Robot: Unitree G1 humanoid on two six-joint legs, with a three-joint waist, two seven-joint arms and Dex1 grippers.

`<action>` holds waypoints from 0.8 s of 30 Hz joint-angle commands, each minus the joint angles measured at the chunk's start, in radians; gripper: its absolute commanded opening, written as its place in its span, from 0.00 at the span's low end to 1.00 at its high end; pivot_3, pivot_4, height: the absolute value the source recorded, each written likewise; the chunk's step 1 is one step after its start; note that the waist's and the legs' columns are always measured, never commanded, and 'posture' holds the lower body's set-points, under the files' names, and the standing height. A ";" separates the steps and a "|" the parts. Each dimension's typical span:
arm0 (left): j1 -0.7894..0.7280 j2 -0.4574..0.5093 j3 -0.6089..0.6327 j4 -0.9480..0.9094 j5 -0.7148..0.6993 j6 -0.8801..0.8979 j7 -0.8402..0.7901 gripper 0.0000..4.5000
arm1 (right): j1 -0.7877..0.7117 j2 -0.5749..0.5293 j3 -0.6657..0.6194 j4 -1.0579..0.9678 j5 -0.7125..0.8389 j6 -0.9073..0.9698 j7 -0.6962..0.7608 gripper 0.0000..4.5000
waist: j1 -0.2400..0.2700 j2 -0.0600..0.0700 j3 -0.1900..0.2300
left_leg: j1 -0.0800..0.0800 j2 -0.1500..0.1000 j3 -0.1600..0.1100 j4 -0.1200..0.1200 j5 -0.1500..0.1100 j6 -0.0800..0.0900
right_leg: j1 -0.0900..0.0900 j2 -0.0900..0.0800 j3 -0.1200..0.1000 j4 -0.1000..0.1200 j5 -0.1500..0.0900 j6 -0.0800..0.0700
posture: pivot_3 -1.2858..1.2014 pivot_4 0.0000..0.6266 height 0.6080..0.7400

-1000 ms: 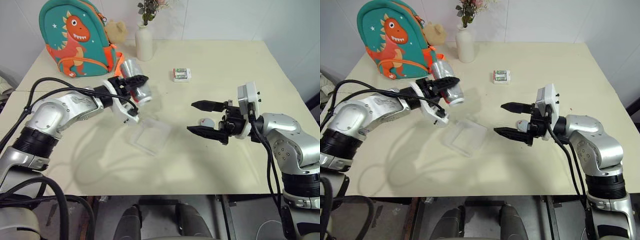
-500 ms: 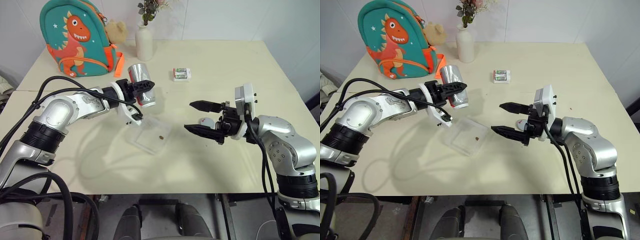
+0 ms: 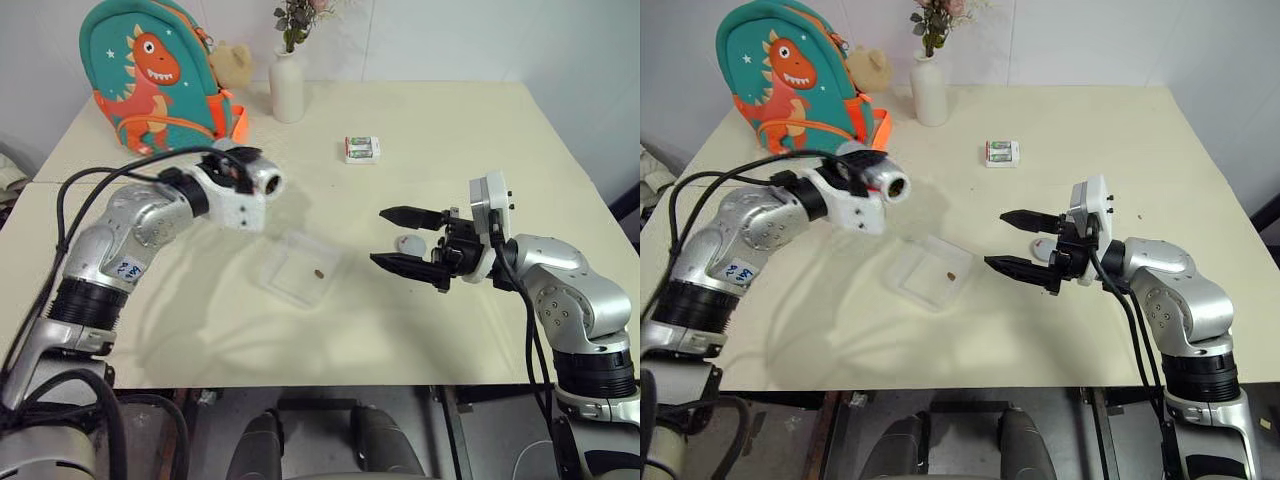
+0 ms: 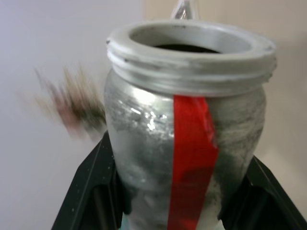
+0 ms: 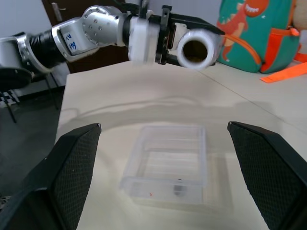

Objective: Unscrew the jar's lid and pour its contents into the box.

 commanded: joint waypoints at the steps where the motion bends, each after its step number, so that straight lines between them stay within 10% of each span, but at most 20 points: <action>1: 0.026 -0.082 0.204 -0.102 -0.286 0.396 -0.071 0.44 | -0.033 -0.009 -0.001 -0.006 0.009 -0.019 0.023 0.99 | 0.000 0.000 0.000 | 0.000 0.000 -0.001 0.001 0.000 0.000 | 0.000 0.000 0.000 0.001 0.000 0.000 | 0.52 0.24 1.00; 10: 0.068 -0.248 0.564 -0.083 -0.572 0.796 0.137 0.44 | -0.082 -0.020 0.026 0.022 -0.023 -0.029 0.062 0.99 | -0.005 0.000 0.000 | 0.006 0.000 -0.002 0.001 0.002 0.001 | 0.005 0.000 0.000 0.002 0.001 -0.001 | 0.52 0.24 1.00; 24: 0.198 -0.198 0.624 0.232 -0.615 0.335 0.118 0.44 | -0.099 -0.015 0.062 0.030 -0.082 -0.068 0.082 0.99 | 0.001 -0.001 0.000 | 0.007 0.000 -0.002 0.000 0.002 -0.001 | 0.006 0.000 0.000 -0.001 0.002 -0.002 | 0.52 0.24 1.00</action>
